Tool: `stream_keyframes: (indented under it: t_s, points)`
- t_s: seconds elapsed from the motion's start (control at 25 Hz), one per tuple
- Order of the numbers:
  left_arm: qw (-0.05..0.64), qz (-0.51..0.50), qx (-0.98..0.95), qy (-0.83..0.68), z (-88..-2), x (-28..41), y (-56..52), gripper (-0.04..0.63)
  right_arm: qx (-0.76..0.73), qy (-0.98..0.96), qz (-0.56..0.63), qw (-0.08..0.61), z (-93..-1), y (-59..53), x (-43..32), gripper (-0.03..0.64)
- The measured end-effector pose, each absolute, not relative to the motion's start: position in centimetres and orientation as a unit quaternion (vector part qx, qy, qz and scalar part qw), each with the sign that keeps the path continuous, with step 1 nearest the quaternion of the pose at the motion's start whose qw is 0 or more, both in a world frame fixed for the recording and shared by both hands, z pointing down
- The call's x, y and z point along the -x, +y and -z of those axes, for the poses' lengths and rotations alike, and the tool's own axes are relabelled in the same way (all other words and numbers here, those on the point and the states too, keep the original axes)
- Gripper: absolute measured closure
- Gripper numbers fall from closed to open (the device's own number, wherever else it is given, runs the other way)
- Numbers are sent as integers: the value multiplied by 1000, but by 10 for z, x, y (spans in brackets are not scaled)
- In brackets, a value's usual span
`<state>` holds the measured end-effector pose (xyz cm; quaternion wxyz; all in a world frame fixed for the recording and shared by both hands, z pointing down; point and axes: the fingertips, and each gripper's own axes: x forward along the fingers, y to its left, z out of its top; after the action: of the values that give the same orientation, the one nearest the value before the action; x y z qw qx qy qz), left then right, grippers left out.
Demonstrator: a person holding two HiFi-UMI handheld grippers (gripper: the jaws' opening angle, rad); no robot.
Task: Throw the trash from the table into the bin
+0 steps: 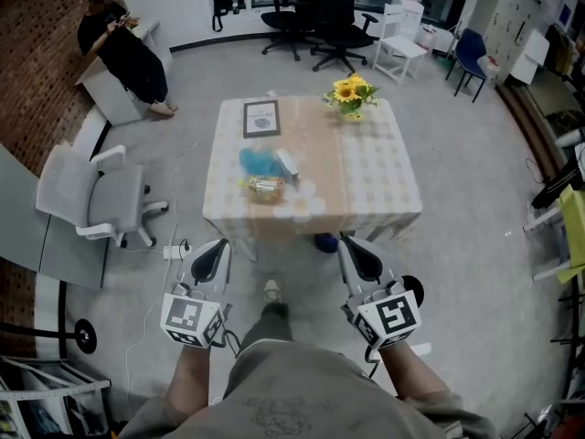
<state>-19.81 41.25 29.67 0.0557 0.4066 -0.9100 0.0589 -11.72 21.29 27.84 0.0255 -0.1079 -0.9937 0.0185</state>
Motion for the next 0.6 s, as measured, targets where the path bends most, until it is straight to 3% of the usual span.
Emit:
stream_keyframes:
  t_s: [0.6]
  points:
    - [61, -42, -427, -901, -297, 345, 401, 588, 89, -995, -10, 52, -277, 210, 258, 615]
